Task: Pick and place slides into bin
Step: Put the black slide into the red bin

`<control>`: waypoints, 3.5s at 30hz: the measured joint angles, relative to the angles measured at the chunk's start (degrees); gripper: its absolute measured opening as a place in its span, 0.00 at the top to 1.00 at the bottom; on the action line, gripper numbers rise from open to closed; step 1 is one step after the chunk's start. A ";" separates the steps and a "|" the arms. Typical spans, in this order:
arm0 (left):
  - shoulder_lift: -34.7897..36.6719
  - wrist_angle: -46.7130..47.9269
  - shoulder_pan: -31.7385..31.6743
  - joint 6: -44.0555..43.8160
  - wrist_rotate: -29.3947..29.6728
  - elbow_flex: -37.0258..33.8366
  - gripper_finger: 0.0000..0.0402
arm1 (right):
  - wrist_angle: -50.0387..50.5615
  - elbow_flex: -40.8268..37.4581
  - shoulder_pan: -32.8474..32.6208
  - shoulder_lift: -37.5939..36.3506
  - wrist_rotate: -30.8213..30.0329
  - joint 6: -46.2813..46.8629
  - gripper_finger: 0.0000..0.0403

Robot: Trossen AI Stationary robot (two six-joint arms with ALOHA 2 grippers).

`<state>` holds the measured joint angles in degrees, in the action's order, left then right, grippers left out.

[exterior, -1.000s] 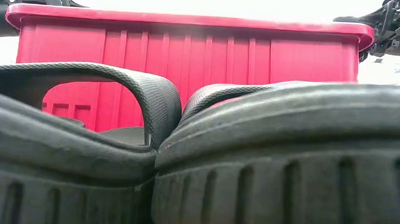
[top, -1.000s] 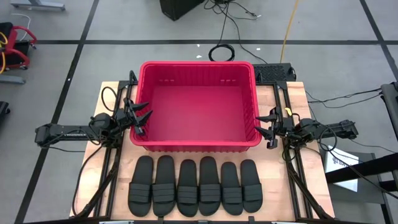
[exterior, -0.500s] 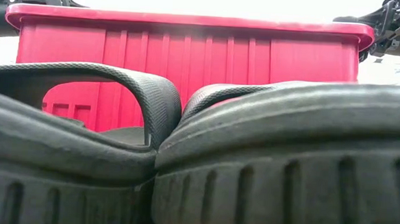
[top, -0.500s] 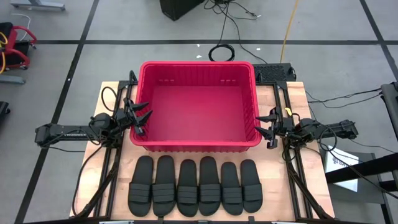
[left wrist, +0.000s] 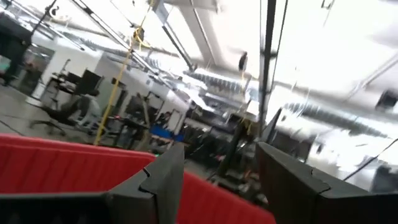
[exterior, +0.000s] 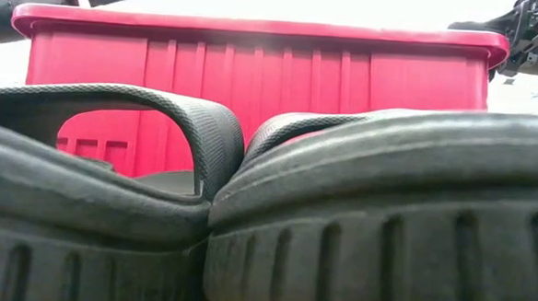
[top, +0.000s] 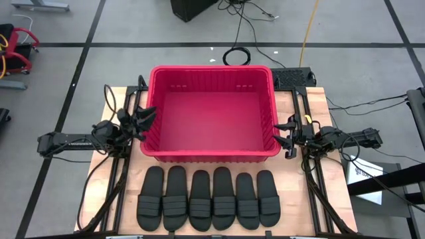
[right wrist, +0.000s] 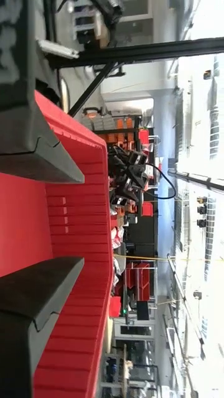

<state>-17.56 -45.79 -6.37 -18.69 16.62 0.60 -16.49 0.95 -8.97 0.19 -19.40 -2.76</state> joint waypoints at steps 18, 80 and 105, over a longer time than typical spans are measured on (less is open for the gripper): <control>-0.02 -8.59 0.02 -25.45 2.62 -0.04 0.50 | -37.20 0.00 -0.02 -0.02 -2.06 11.53 0.52; -33.67 40.63 0.02 -5.16 2.94 86.34 0.50 | 40.35 110.69 -0.11 52.53 -2.99 -0.84 0.52; -41.31 47.83 -0.04 -5.58 2.23 96.83 0.50 | 88.12 131.25 -0.07 73.44 7.21 22.68 0.52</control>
<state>-58.87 2.04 -6.42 -24.27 18.85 97.43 71.63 132.20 -9.05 73.62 -12.18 19.92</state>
